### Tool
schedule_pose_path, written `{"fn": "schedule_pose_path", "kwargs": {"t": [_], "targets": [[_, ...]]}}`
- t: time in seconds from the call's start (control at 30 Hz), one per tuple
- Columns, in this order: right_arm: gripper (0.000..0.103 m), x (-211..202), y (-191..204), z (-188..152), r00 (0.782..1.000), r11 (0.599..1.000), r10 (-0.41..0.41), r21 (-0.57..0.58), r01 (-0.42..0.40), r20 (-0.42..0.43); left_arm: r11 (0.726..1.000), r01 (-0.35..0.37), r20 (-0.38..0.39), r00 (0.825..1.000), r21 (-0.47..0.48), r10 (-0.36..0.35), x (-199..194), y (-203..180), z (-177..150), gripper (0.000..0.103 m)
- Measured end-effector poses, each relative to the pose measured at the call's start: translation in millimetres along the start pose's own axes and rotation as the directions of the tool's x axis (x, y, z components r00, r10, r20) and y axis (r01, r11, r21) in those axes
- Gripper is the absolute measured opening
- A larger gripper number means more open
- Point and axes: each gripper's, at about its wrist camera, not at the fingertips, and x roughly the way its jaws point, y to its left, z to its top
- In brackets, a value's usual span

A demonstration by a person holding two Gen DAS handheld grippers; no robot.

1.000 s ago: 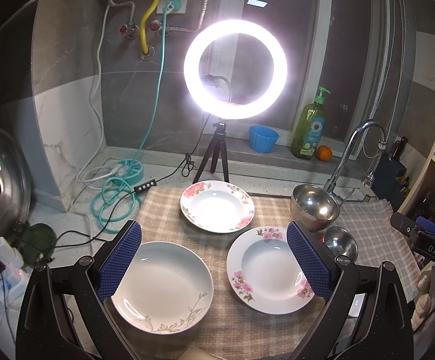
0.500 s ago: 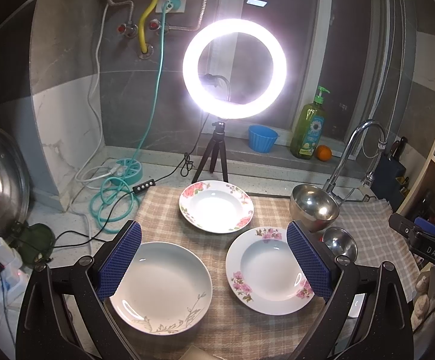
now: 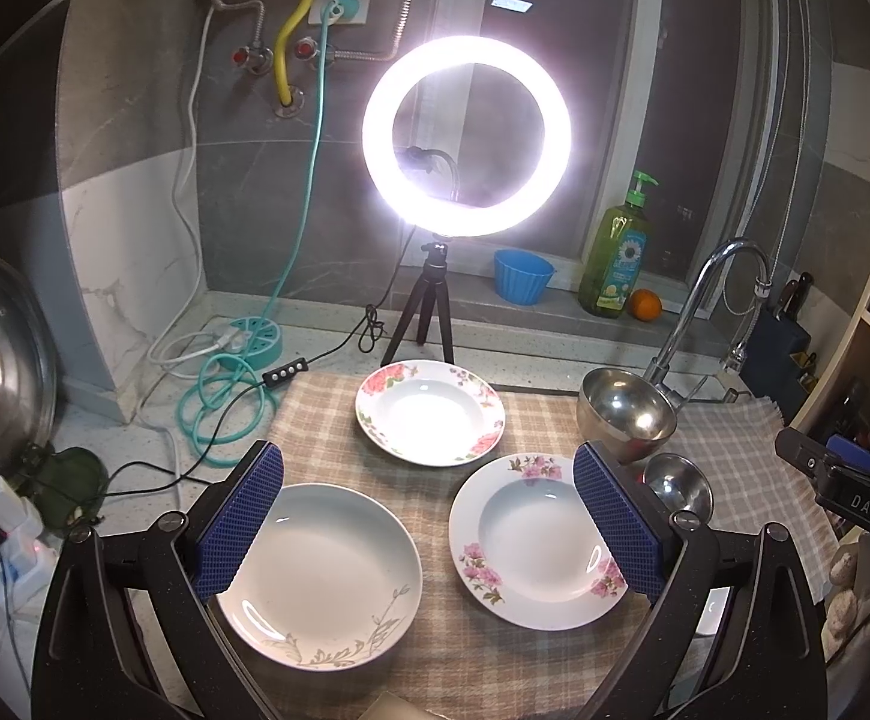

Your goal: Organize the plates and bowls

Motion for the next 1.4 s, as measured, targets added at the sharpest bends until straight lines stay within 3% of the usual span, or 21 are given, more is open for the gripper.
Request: {"fn": "schedule_pose_path", "kwargs": {"t": [0.83, 1.2, 1.33, 1.4], "targets": [[0.103, 16, 1, -7, 1.000, 1.000, 0.001, -0.001, -0.001, -0.027, 1.000, 0.011, -0.020, 1.000, 0.000, -0.011, 8, -5, 0, 0.098], [0.103, 31, -3, -9, 0.991, 0.995, 0.098, 0.000, -0.099, -0.093, 0.999, 0.051, -0.070, 0.996, 0.003, -0.051, 28, 3, 5, 0.096], [0.096, 41, -1, -7, 0.982, 0.990, 0.136, -0.028, -0.140, -0.129, 0.997, 0.076, -0.099, 0.992, -0.011, -0.077, 37, 5, 3, 0.091], [0.093, 48, -1, -4, 0.976, 0.986, 0.160, -0.029, -0.166, -0.149, 0.996, 0.088, -0.118, 0.989, -0.020, -0.090, 42, 5, 2, 0.083]]}}
